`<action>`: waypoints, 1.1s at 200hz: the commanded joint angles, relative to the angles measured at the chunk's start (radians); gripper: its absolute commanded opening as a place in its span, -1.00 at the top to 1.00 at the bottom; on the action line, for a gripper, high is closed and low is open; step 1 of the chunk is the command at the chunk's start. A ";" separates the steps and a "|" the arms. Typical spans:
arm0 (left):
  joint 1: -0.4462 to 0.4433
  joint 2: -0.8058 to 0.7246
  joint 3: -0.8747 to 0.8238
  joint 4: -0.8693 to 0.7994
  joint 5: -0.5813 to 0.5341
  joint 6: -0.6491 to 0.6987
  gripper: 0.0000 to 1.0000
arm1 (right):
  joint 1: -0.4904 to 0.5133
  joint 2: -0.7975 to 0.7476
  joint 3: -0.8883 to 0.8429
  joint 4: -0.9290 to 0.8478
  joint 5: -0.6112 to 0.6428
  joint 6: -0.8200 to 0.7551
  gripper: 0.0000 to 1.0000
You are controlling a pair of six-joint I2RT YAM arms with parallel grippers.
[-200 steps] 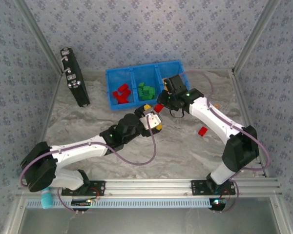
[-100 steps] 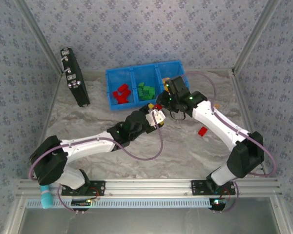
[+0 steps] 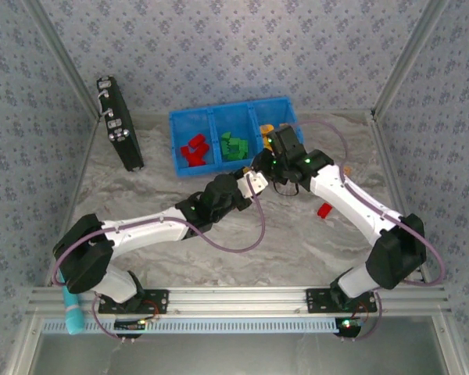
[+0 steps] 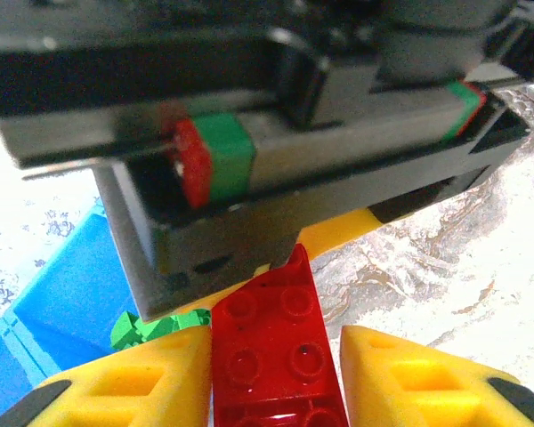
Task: Sort the legos into containers by color
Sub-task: Place the lego in the container.
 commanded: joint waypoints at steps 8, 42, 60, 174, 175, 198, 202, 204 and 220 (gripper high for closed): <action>-0.007 0.028 0.044 -0.027 0.002 -0.001 0.41 | 0.006 -0.042 -0.014 0.024 -0.023 0.022 0.58; -0.007 0.039 0.053 -0.028 -0.015 0.018 0.58 | 0.004 -0.056 -0.021 0.019 -0.017 0.023 0.57; -0.003 0.038 0.058 -0.036 -0.027 0.030 0.63 | 0.000 -0.069 -0.030 0.024 -0.013 0.021 0.55; 0.182 -0.101 0.028 -0.124 -0.084 0.039 0.72 | -0.200 -0.265 -0.105 -0.162 0.078 -0.148 -0.73; 0.186 -0.101 0.028 -0.126 -0.084 0.036 0.72 | -0.204 -0.268 -0.108 -0.170 0.082 -0.154 -0.73; 0.294 -0.102 0.041 -0.153 -0.085 -0.003 0.72 | -0.318 -0.354 -0.233 -0.278 0.090 -0.243 -0.79; 0.316 -0.098 0.045 -0.158 -0.079 -0.015 0.72 | -0.330 -0.367 -0.256 -0.289 0.094 -0.252 -0.80; 0.326 -0.094 0.049 -0.162 -0.078 -0.022 0.72 | -0.335 -0.372 -0.267 -0.296 0.098 -0.256 -0.81; 0.403 -0.057 0.081 -0.185 -0.049 -0.079 0.73 | -0.367 -0.396 -0.346 -0.336 0.118 -0.260 -0.87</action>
